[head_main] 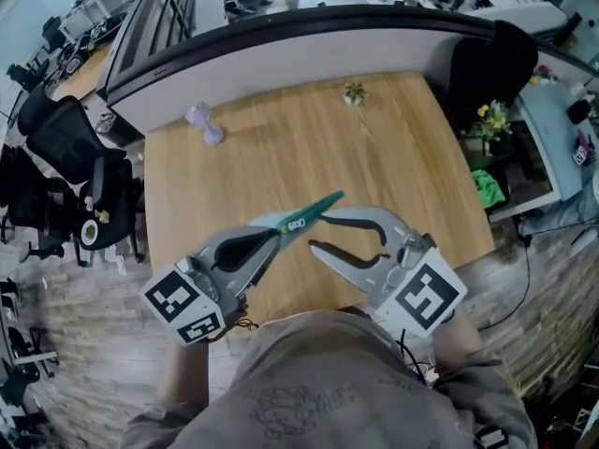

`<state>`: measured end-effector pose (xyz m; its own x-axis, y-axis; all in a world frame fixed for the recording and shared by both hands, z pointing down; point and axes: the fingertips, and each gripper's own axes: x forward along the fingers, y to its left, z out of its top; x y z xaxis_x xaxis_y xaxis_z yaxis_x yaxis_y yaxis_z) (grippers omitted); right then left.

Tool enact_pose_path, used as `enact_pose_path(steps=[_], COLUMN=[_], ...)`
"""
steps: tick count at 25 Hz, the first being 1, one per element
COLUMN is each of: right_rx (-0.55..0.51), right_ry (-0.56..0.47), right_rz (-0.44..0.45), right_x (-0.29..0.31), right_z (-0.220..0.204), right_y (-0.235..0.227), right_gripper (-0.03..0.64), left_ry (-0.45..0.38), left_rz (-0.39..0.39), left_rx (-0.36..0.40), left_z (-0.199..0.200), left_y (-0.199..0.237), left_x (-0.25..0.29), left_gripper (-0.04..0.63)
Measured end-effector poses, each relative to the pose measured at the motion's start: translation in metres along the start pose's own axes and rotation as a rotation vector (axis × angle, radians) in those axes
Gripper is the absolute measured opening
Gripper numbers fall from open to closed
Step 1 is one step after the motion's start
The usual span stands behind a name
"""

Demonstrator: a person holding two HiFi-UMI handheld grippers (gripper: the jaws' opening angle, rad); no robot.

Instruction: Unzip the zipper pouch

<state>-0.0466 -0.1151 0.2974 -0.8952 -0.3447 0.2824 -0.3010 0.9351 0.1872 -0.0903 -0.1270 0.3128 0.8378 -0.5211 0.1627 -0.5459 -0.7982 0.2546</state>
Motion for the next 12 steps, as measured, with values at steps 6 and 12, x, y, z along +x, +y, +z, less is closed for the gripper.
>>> enact_pose_path(steps=[6, 12], right_rx=[-0.135, -0.153], right_ry=[0.086, 0.142], right_rz=[0.078, 0.136], right_x=[0.014, 0.019], right_z=[-0.008, -0.022], right_y=[0.006, 0.015], right_gripper=[0.110, 0.107], left_ry=[0.021, 0.026], left_rz=[-0.036, -0.056], left_rx=[0.025, 0.027], left_z=[-0.002, -0.007], left_y=[-0.010, -0.018], left_x=[0.001, 0.005], left_gripper=[0.000, 0.000])
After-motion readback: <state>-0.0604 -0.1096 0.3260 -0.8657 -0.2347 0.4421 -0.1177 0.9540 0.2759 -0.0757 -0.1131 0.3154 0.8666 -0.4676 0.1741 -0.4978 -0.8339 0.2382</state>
